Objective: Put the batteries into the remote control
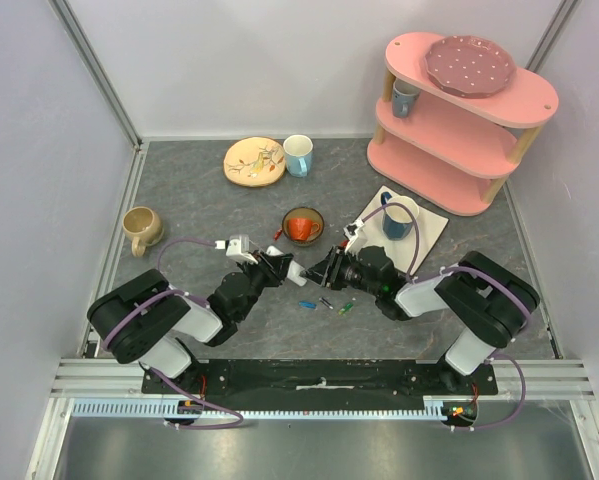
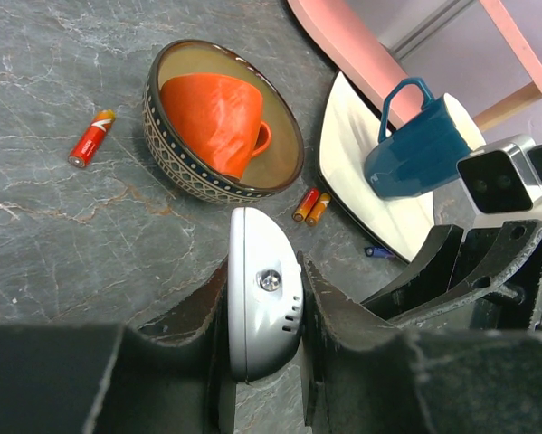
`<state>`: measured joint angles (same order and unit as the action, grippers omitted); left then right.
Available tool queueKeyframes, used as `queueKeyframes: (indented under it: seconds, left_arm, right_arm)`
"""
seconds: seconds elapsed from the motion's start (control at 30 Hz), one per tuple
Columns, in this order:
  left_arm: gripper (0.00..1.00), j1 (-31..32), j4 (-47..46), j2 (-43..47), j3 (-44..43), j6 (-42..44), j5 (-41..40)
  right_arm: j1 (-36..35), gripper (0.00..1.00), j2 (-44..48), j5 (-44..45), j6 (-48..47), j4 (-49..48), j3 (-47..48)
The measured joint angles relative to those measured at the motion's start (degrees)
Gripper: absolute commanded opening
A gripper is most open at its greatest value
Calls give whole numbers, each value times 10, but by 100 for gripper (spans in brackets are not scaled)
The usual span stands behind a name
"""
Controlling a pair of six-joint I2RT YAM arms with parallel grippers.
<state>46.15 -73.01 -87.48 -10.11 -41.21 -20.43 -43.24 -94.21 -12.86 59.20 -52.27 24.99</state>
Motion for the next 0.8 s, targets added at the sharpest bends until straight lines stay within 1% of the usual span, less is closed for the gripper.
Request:
queueKeyframes:
  seconds: [0.6, 0.8]
  left_arm:
    - [2, 0, 0, -7, 7, -2, 0]
    - [2, 0, 0, -9, 7, -2, 0]
  right_arm:
    - [5, 46, -50, -7, 0, -25, -2]
    - [5, 46, -53, -10, 0, -37, -2]
